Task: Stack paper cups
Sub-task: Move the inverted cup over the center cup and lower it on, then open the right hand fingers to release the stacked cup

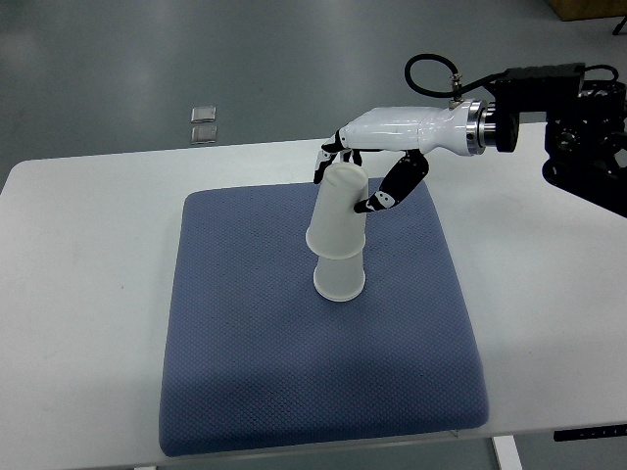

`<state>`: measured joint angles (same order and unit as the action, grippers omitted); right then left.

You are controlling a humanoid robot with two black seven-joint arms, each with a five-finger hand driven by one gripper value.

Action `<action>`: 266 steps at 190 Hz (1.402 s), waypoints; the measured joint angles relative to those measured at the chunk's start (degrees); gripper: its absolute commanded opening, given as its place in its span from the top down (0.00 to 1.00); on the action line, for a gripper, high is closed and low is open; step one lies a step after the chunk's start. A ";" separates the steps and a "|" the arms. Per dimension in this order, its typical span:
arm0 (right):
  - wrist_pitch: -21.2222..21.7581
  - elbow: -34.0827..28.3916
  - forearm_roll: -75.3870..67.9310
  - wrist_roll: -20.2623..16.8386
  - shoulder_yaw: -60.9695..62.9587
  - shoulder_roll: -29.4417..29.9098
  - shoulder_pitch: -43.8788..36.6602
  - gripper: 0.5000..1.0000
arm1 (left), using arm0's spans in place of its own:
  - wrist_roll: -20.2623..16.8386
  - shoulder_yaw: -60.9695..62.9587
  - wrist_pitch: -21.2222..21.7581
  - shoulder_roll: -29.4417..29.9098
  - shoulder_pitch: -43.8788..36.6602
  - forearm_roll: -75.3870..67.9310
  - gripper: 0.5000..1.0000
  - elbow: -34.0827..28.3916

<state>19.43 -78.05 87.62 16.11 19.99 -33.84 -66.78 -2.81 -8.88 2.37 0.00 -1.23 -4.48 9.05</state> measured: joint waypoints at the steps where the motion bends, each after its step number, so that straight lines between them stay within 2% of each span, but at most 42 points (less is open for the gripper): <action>1: 0.00 0.00 0.07 0.00 0.00 0.00 0.00 1.00 | 0.00 0.00 0.00 0.00 0.00 0.00 0.00 0.00; 143: -0.27 -0.17 3.00 0.15 0.40 -0.65 -0.34 1.00 | 0.00 0.00 0.00 0.00 0.00 0.00 0.00 0.00; 242: -0.86 -0.17 5.10 0.05 0.16 0.14 2.83 1.00 | 0.00 0.02 0.00 0.00 0.00 0.00 0.00 0.00; 245: -0.87 -0.17 5.13 0.05 0.16 0.15 2.88 0.94 | 0.00 0.02 0.00 0.00 0.00 0.00 0.00 0.00; 256: -0.91 -0.13 5.17 0.05 0.20 0.18 3.06 0.82 | 0.00 0.02 0.00 0.00 0.00 0.00 0.00 0.00; 260: -0.91 -0.12 5.18 0.05 0.22 0.19 3.14 0.74 | 0.00 0.02 0.00 0.00 0.00 0.00 0.00 0.00; 261: -0.91 -0.11 5.18 0.05 0.22 0.20 3.16 0.69 | 0.00 0.02 0.00 0.00 0.00 0.00 0.00 0.00; 262: -0.91 -0.11 5.18 0.05 0.22 0.20 3.20 0.69 | 0.00 0.02 0.00 0.00 0.00 0.00 0.00 0.00; 265: -0.91 -0.10 5.18 0.05 0.22 0.21 3.25 0.57 | 0.00 0.02 0.00 0.00 0.00 0.00 0.00 0.00; 266: -0.91 -0.10 5.18 0.05 0.22 0.21 3.26 0.57 | 0.00 0.02 0.00 0.00 0.00 0.00 0.00 0.00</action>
<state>18.52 -78.15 92.80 16.17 20.21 -33.62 -63.52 -2.81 -8.85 2.37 0.00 -1.23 -4.48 9.05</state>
